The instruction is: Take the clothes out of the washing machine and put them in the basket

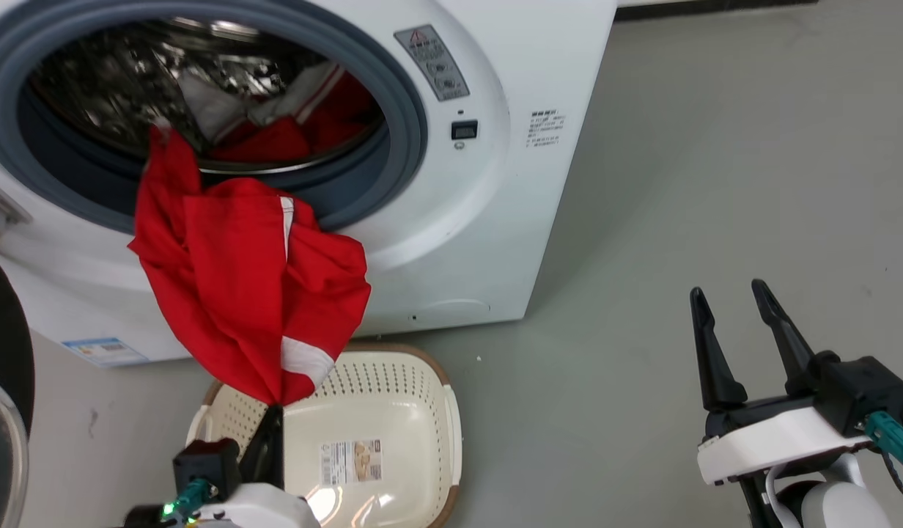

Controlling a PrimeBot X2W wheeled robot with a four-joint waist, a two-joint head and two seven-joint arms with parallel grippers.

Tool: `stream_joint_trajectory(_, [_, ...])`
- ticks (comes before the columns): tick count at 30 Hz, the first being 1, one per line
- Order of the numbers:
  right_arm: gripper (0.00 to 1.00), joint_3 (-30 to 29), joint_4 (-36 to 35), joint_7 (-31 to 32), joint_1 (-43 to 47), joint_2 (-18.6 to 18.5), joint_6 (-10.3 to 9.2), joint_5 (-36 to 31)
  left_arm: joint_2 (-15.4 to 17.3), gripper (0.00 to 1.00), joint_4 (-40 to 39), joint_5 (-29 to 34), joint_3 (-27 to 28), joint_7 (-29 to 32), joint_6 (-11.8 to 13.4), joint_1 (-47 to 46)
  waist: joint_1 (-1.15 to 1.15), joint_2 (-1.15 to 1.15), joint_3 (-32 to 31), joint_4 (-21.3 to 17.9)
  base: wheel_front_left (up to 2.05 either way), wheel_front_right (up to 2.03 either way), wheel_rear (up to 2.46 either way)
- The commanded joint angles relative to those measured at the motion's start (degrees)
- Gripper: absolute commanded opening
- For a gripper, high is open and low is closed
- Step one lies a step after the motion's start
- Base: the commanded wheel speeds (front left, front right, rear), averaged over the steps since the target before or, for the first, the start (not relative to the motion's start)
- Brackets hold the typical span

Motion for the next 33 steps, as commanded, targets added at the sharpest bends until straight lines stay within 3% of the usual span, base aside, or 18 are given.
stream_joint_trajectory(1, [1.00, 0.23, -0.51, 0.13, -1.21, 0.02, -0.02, -0.46, -1.18, 0.00, 2.77, -0.74, -0.34, -0.61, -0.83, -0.59, 0.00, 0.00, 2.83, -0.16, 0.00, 0.00, 0.00])
stream_joint_trajectory(8, [1.00, 0.26, -1.01, -0.43, -3.97, 0.02, -0.02, 0.05, -4.29, 0.00, 15.32, -2.10, -0.93, -2.64, -4.44, -5.34, 0.00, 0.00, 9.29, -1.69, 0.00, 0.00, 0.00])
stream_joint_trajectory(17, [1.00, 1.29, -0.61, -1.90, -7.75, 0.03, -0.02, 1.18, -6.03, 0.00, 32.34, -2.35, -0.03, -4.35, -8.51, -15.72, 0.00, 0.00, 17.62, -4.21, 0.00, 0.00, 0.00])
stream_joint_trajectory(33, [1.00, 2.83, 0.59, -5.12, -12.39, 0.02, -0.02, 3.04, -5.47, 0.00, 57.38, -2.52, 0.27, -4.68, -14.11, -31.80, 0.00, 0.00, 27.99, -8.82, 0.00, 0.00, 0.00])
